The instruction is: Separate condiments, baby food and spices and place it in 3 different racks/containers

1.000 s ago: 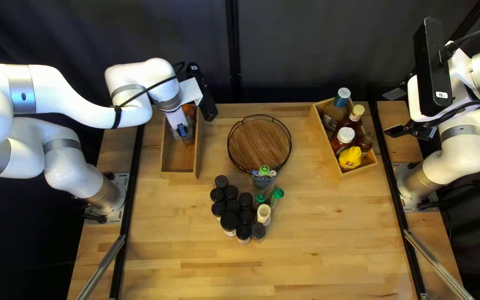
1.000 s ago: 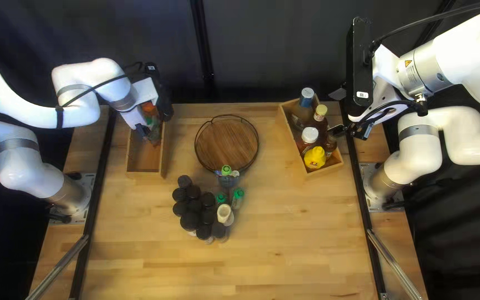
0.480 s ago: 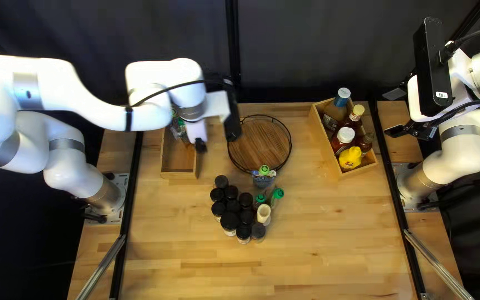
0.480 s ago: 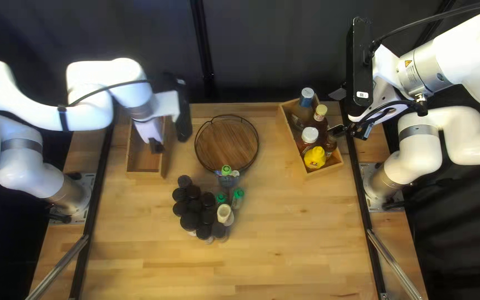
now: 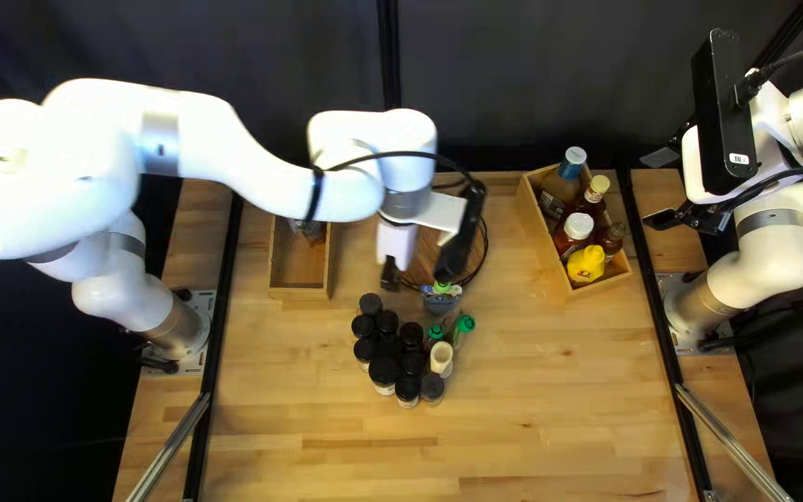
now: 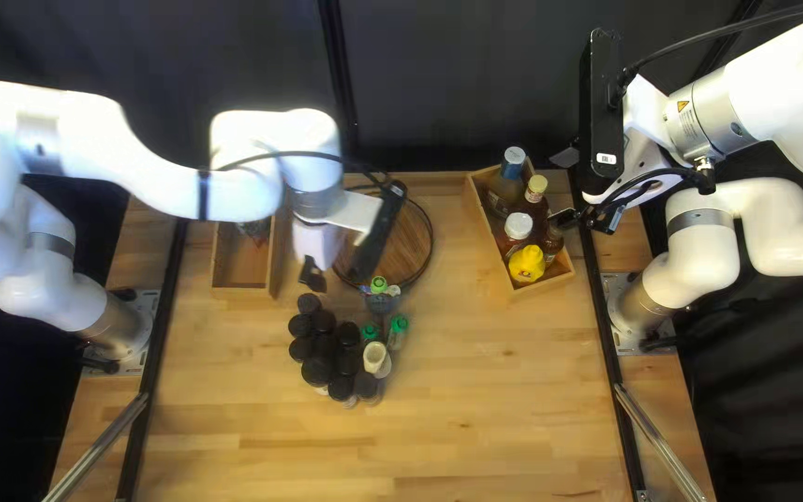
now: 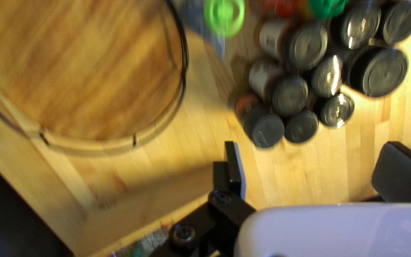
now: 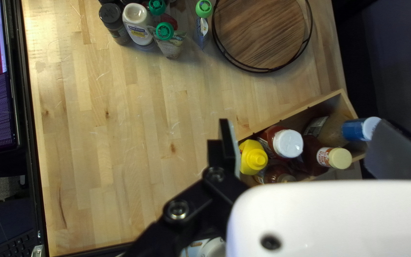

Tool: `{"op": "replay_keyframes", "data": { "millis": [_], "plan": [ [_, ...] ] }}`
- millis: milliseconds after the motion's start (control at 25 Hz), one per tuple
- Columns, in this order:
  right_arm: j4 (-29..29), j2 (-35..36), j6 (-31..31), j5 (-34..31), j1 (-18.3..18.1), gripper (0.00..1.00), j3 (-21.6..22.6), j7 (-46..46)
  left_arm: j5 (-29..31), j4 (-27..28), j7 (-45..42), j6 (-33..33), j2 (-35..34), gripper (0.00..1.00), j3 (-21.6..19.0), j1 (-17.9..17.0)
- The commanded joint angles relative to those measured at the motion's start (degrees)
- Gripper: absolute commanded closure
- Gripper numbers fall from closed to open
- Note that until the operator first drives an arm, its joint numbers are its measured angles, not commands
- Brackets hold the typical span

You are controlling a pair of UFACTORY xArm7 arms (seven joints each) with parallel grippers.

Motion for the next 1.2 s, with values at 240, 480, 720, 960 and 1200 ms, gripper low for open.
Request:
{"op": "replay_keyframes", "data": {
  "millis": [240,480,720,960,1200],
  "plan": [
    [0.0,0.0,0.0,0.0,0.0,0.00,0.0,0.0,2.0,-2.6,-0.1,-10.7,3.1,0.00,0.0,-0.7],
    [0.0,0.0,0.0,0.0,0.0,0.00,0.0,0.0,2.9,-6.2,-1.5,-18.0,4.8,0.00,0.3,-1.0],
    [0.0,0.0,0.0,0.0,0.0,0.00,0.0,0.0,3.8,-4.5,-2.3,-19.5,8.2,0.00,0.6,-1.3],
    [0.0,0.0,0.0,0.0,0.0,0.00,0.0,0.0,4.0,-3.0,-2.5,-19.3,10.1,1.00,0.8,-1.2],
    [0.0,0.0,0.0,0.0,0.0,0.00,0.0,0.0,4.1,-1.6,-2.9,-16.4,9.5,1.00,0.6,-1.5]
  ]
}}
